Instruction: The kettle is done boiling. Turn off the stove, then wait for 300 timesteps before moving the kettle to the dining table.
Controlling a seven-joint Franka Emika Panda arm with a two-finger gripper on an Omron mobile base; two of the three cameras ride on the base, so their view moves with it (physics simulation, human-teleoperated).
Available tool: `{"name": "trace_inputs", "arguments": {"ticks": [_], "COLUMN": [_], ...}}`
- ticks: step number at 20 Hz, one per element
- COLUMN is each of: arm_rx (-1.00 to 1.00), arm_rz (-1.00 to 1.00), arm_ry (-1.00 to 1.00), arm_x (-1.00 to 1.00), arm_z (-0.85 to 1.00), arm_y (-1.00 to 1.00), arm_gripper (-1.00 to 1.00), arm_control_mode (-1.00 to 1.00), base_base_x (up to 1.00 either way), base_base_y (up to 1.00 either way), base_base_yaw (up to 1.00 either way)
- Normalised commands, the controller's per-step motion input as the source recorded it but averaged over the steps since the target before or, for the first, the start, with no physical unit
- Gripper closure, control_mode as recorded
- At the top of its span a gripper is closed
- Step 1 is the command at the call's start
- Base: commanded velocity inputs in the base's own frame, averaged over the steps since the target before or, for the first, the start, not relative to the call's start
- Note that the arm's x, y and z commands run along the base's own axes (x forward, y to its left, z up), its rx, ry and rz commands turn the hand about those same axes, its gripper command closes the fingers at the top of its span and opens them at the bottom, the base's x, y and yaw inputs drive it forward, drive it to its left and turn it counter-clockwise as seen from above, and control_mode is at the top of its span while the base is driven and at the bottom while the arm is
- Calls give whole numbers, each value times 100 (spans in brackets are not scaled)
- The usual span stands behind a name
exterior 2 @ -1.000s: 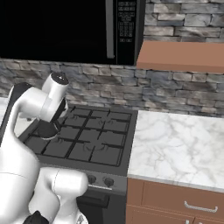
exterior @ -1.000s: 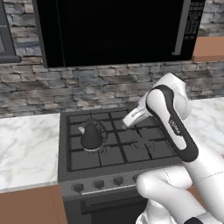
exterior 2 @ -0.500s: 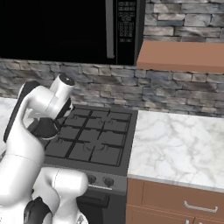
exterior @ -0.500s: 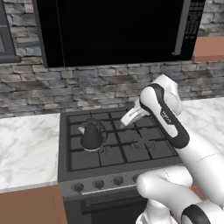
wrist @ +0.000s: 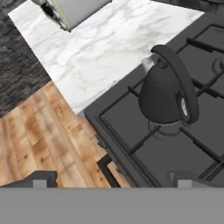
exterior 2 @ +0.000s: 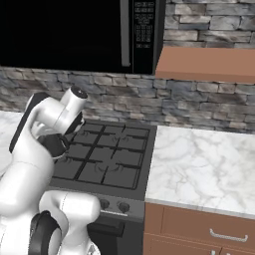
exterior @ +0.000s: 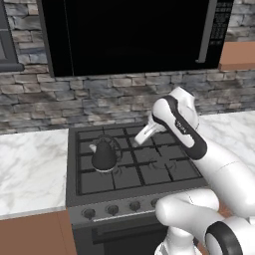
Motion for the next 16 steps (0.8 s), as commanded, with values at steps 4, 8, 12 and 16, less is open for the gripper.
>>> {"name": "trace_inputs", "arguments": {"ticks": [4, 8, 12, 16], "arm_rx": [-2, -2, -1, 0], "arm_rz": [3, 0, 0, 0], "arm_ry": [-8, -9, -4, 0], "arm_x": [14, 9, 15, 18], "arm_z": [-16, -10, -14, -14], "arm_y": [2, 2, 6, 10], "arm_gripper": [-100, -100, -100, -100], "arm_control_mode": [-100, -100, -100, -100], "base_base_x": [0, 0, 0, 0], "base_base_y": [0, 0, 0, 0], "base_base_yaw": [0, 0, 0, 0]}}
